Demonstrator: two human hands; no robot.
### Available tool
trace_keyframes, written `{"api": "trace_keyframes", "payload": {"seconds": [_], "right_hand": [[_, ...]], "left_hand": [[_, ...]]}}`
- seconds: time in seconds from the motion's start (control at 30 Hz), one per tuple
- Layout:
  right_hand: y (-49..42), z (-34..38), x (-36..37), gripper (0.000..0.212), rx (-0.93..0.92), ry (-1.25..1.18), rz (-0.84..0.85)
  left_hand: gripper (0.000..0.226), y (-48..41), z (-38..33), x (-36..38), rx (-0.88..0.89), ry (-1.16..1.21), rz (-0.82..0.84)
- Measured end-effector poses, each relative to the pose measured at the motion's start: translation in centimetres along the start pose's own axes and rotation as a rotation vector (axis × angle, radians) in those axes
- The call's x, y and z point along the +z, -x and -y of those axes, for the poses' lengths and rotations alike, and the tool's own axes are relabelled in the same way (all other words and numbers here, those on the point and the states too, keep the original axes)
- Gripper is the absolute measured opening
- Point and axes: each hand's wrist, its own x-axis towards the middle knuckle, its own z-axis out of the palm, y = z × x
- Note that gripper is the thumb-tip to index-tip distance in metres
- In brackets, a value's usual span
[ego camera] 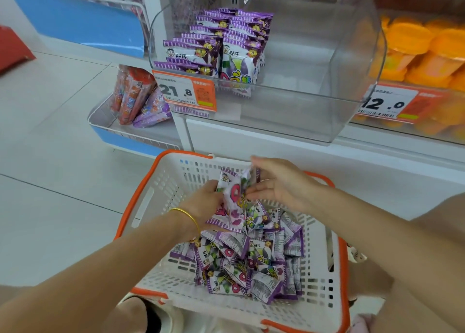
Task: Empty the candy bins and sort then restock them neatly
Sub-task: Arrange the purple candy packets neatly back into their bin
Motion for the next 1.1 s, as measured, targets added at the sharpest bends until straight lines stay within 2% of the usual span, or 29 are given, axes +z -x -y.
{"api": "trace_keyframes", "payload": {"seconds": [0.07, 0.13, 0.2, 0.27, 0.37, 0.4, 0.43, 0.5, 0.6, 0.67, 0.83, 0.9, 0.97, 1.0, 1.1], "right_hand": [[-0.2, 0.4, -0.3, 0.016, -0.025, 0.0, 0.02], [-0.5, 0.1, -0.5, 0.014, -0.141, 0.264, -0.035], [-0.9, -0.6, -0.7, 0.006, -0.269, 0.54, -0.111], [-1.5, -0.9, -0.8, 0.007, -0.341, 0.696, -0.146], [-2.1, -0.9, -0.8, 0.011, -0.405, 0.788, -0.149], [-2.3, -1.0, -0.7, 0.009, -0.414, 0.786, -0.148], [-2.5, -1.2, -0.5, 0.008, -0.411, 0.773, -0.148], [-3.3, -1.7, -0.4, 0.008, -0.369, 0.714, -0.133], [-5.9, -2.7, -1.6, 0.01, -0.2, 0.532, -0.087], [-8.3, -4.5, -3.6, 0.013, -0.101, 0.538, -0.13], [-13.0, -13.2, -8.7, 0.017, 0.19, 0.889, -0.216], [-14.2, -15.8, -9.1, 0.029, 0.249, 0.959, -0.201], [-15.2, -17.3, -8.7, 0.048, 0.28, 0.94, -0.197], [-15.7, -17.8, -8.4, 0.05, 0.278, 0.918, -0.204], [-16.9, -18.8, -7.4, 0.034, 0.267, 0.766, -0.259]], "left_hand": [[0.026, 0.0, -0.3, 0.0, -0.045, 0.121, 0.018], [0.042, 0.3, -0.9, 0.0, -0.081, 0.262, 0.081], [0.05, 0.4, -1.1, -0.1, -0.096, 0.286, 0.139], [0.052, 0.3, -0.9, -0.3, -0.094, 0.238, 0.194], [0.074, 0.4, -0.5, -0.3, -0.044, 0.061, 0.207], [0.071, 0.3, -0.4, -0.2, -0.021, 0.004, 0.177], [0.059, 0.2, -0.3, 0.0, -0.007, -0.028, 0.145], [0.036, -0.5, 0.1, 0.1, -0.011, -0.013, 0.102], [0.019, -1.6, 0.7, -0.7, -0.038, 0.021, 0.039], [0.011, -2.5, 1.2, -1.8, -0.056, 0.02, -0.011], [0.024, -4.7, 3.1, -3.8, -0.078, -0.02, -0.14], [0.022, -4.9, 3.7, -4.1, -0.114, -0.007, -0.157], [0.025, -5.3, 4.6, -4.5, -0.136, -0.006, -0.158], [0.027, -5.4, 5.0, -4.6, -0.141, 0.003, -0.155], [0.029, -5.7, 5.8, -4.4, -0.174, 0.07, -0.153]]}}
